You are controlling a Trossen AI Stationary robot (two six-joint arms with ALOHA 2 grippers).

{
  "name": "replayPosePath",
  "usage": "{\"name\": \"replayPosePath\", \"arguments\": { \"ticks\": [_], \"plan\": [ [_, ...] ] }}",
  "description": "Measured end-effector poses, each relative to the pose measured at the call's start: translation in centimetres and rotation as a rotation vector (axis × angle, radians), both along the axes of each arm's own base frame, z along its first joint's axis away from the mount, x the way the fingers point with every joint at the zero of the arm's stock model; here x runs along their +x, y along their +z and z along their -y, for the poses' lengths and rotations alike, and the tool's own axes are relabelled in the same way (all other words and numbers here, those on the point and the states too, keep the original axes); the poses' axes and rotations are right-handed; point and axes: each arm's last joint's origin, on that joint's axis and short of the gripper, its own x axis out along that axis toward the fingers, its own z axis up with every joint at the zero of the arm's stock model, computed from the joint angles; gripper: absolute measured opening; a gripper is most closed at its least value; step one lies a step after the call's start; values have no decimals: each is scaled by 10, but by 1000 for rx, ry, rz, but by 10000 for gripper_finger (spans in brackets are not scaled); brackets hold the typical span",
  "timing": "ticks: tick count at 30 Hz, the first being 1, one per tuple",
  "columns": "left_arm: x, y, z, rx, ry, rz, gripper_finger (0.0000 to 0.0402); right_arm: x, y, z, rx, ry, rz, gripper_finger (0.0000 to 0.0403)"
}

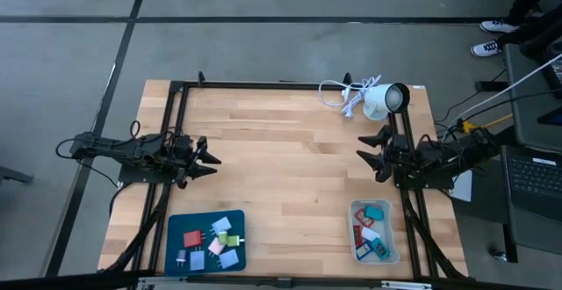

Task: Pick & Place Office items
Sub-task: Return to Home Position

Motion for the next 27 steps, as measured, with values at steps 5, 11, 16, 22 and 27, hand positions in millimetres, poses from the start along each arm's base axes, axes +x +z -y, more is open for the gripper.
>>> {"name": "replayPosePath", "arguments": {
  "ticks": [5, 11, 16, 22, 27],
  "plan": [
    [0, 0, 0, 0, 0, 0, 157, -1, 0, -2, 0, 27, 0, 257],
    [0, 0, 0, 0, 0, 0, 157, -1, 0, -3, -4, 37, -3, 257],
    [0, 0, 0, 0, 0, 0, 157, 0, -2, -8, -97, 179, -25, 257],
    [0, 0, 0, 0, 0, 0, 157, 0, -3, -10, -121, 262, -23, 257],
    [0, 0, 0, 0, 0, 0, 157, 0, -3, -10, -121, 261, -23, 257]
  ]
}}
